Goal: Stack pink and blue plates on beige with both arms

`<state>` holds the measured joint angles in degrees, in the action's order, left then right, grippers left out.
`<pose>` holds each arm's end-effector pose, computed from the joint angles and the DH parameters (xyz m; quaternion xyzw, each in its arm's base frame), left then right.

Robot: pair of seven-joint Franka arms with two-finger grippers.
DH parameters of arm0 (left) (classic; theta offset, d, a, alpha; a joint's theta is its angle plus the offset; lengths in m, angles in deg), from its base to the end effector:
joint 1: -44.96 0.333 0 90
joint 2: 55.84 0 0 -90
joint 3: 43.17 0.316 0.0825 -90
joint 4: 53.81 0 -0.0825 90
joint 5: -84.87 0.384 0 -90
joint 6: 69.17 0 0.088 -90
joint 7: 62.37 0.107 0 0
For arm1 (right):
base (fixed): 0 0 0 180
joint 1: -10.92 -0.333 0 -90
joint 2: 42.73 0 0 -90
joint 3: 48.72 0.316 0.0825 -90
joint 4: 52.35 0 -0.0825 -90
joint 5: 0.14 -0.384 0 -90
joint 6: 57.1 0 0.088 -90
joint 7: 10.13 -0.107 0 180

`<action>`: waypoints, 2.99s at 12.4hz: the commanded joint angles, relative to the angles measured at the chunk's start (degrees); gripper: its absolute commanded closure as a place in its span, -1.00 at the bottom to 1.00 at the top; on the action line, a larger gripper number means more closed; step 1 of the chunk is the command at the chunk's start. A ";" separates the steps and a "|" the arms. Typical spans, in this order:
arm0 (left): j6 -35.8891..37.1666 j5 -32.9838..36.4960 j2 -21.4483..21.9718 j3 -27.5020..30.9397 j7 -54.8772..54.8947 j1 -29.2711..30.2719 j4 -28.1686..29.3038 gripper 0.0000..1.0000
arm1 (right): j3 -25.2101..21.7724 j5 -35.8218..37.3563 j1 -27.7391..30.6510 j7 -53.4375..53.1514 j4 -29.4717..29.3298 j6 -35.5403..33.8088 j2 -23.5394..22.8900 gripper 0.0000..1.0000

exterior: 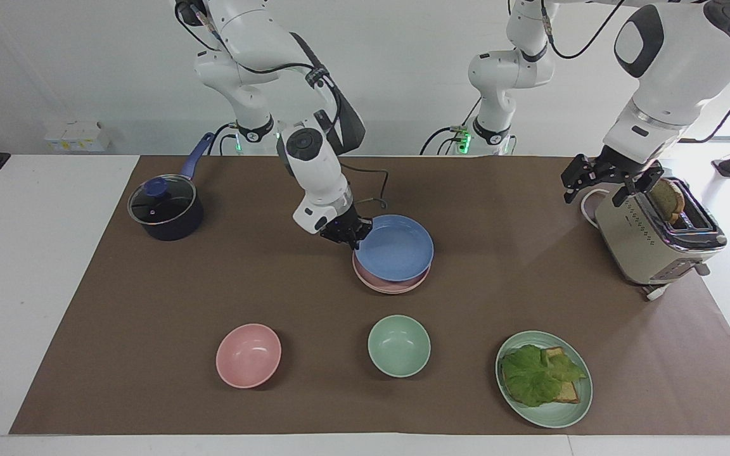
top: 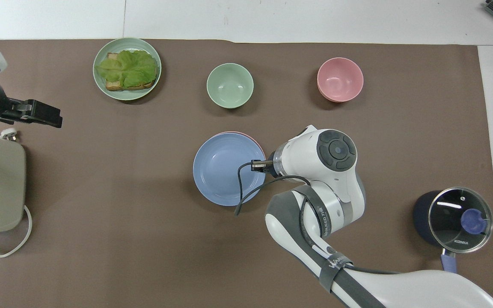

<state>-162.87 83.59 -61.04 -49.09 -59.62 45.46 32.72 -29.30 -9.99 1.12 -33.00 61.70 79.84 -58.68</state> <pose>0.5860 -0.0550 0.6075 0.9972 -0.0704 0.0171 0.0162 0.5389 0.2934 0.3444 -0.9919 0.0127 -0.0117 0.1257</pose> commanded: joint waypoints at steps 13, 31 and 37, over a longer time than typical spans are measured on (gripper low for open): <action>0.72 0.75 0.36 -0.32 0.59 0.47 0.13 -1.00 | -0.80 0.96 8.36 2.30 -5.42 -6.65 6.97 -1.00; 0.72 0.75 0.36 -0.32 0.59 0.47 0.13 -1.00 | -0.97 12.92 18.49 7.40 -25.81 -45.35 15.16 -1.00; 0.72 0.75 0.36 -0.32 0.59 0.47 0.13 -1.00 | -1.15 12.05 18.49 8.55 -27.30 -47.11 15.25 -1.00</action>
<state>-162.87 83.59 -61.04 -49.09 -59.62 45.46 32.72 -30.70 1.43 19.35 -25.80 36.00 33.99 -42.47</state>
